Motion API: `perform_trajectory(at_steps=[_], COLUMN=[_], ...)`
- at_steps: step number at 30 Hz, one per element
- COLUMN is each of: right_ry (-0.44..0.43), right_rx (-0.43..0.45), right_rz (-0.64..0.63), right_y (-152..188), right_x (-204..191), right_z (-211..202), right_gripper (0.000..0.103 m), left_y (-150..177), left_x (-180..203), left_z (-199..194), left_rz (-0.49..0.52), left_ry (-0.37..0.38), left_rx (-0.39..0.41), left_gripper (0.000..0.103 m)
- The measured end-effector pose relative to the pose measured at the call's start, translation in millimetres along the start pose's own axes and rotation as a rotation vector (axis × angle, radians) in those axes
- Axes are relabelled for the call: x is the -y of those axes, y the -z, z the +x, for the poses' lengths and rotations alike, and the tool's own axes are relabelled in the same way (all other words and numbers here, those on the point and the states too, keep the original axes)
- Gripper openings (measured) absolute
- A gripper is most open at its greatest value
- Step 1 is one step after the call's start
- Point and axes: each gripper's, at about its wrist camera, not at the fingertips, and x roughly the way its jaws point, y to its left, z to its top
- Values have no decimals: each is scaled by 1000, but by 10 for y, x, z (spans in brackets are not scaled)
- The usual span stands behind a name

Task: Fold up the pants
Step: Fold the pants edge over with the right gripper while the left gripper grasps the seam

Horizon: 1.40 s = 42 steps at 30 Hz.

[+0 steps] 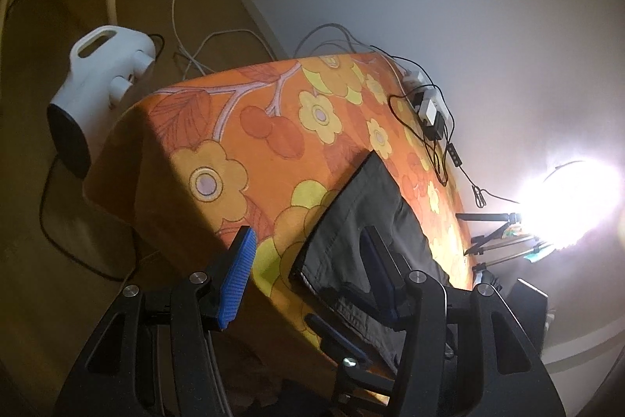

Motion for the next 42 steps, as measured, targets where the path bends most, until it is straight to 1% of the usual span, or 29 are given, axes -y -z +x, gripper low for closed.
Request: perform_trajectory(at_steps=[2, 3, 5, 7, 8, 9, 10, 12, 14, 19, 21, 22, 23, 25, 27, 29, 31, 34, 35, 36, 37, 38, 40, 41, 42], right_ry=[3, 2, -19, -34, -18, -14, -32, -62, -77, -141, -153, -150, -146, -131, -123, -105, -100, -22, -17, -9, -1, -24, -62, -66, -72], right_rx=[-19, -9, -13, -1, 4, 7, 13, 24, 39, 79, 93, 104, 109, 104, 99, 101, 86, 75, 75, 75, 76, 79, 91, 99, 107], right_rz=[-17, -16, 10, 45, 54, 66, 94, 146, 202, 366, 372, 353, 330, 293, 263, 226, 193, 135, 138, 154, 166, 191, 241, 261, 286], right_y=[-18, -27, -56, -51, -44, -40, -37, -19, 12, 182, 213, 214, 210, 181, 128, 55, -11, -65, -73, -79, -82, -77, -46, -30, -10], right_x=[-12, -10, 39, 89, 99, 113, 152, 208, 276, 509, 521, 493, 460, 389, 325, 252, 182, 84, 85, 107, 143, 194, 271, 297, 333], right_z=[85, 88, 125, 144, 145, 141, 136, 116, 87, 64, 46, 26, 18, 14, 27, 52, 107, 180, 184, 185, 184, 176, 154, 139, 129], right_gripper=[37, 37, 37, 31, 19, 18, 17, 9, 6, 5, 5, 5, 6, 12, 34, 43, 43, 43, 39, 27, 25, 22, 15, 9, 8], left_y=[-7, -15, -25, -35, -34, -34, -27, -11, 2, 57, 78, 81, 78, 48, 13, -5, -15, -9, -8, -8, -4, -5, -2, 5, 12], left_x=[-6, -11, -28, -42, -41, -34, -23, 5, 31, 76, 75, 68, 72, 90, 113, 94, 70, 34, 26, 24, 30, 31, 39, 48, 53], left_z=[-14, -22, -40, -45, -47, -44, -40, -19, 12, 155, 216, 225, 218, 171, 95, 55, 59, 78, 88, 92, 103, 110, 129, 150, 170], left_rz=[-1, -2, -4, -11, -12, -9, -5, 2, 10, 0, -12, -25, -33, -37, -29, -31, -38, -44, -45, -46, -48, -50, -51, -53, -55], left_ry=[-3, -4, -7, -6, -4, -5, -6, 1, 11, 57, 57, 59, 64, 65, 53, 54, 52, 48, 50, 51, 54, 59, 73, 78, 81], left_rx=[4, 7, 12, 16, 17, 18, 18, 11, 2, -48, -63, -62, -60, -40, -7, 1, 1, -9, -16, -19, -21, -24, -37, -44, -48], left_gripper=[54, 54, 54, 54, 54, 54, 54, 54, 54, 54, 54, 54, 54, 54, 54, 54, 54, 54, 54, 54, 54, 54, 54, 54, 54])
